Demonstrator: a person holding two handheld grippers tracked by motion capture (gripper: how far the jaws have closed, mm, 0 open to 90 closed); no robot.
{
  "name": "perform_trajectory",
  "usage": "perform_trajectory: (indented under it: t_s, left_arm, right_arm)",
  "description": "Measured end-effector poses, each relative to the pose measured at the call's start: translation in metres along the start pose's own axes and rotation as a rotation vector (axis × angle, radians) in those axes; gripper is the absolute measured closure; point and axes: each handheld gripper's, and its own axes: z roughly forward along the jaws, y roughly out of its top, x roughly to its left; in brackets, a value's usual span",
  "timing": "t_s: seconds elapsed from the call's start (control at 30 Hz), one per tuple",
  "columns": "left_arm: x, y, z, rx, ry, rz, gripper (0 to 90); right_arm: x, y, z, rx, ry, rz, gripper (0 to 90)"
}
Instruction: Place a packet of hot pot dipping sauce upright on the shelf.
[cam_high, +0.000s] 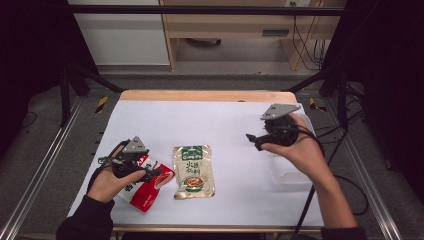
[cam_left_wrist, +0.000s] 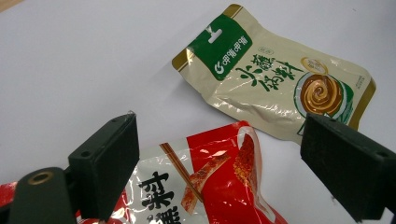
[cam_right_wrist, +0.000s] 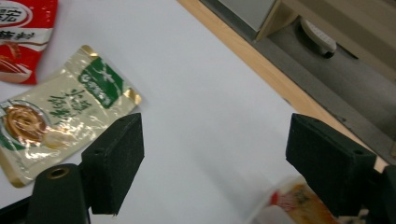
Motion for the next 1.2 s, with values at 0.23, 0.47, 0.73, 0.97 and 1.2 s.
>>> perform_trajectory:
  t_s: [0.23, 0.47, 0.73, 0.97, 1.2]
  left_arm:
    - [0.0, 0.001, 0.004, 0.013, -0.002, 0.008, 11.6]
    - [0.001, 0.001, 0.008, 0.031, -0.007, -0.002, 11.7]
    - [0.001, 0.004, 0.013, 0.032, -0.014, 0.003, 12.1]
    - [0.0, 0.013, 0.026, 0.049, -0.027, 0.026, 12.7]
    - [0.006, 0.022, 0.044, 0.055, -0.039, 0.032, 13.0]
  right_arm:
    - [0.033, -0.006, 0.027, 0.004, 0.044, 0.019, 19.7]
    - [0.065, -0.013, 0.06, 0.0, 0.088, 0.027, 21.3]
    - [0.087, -0.022, 0.076, -0.011, 0.127, 0.039, 27.5]
    - [0.097, -0.031, 0.087, -0.025, 0.124, 0.054, 28.8]
    - [0.107, -0.042, 0.095, -0.03, 0.127, 0.061, 28.7]
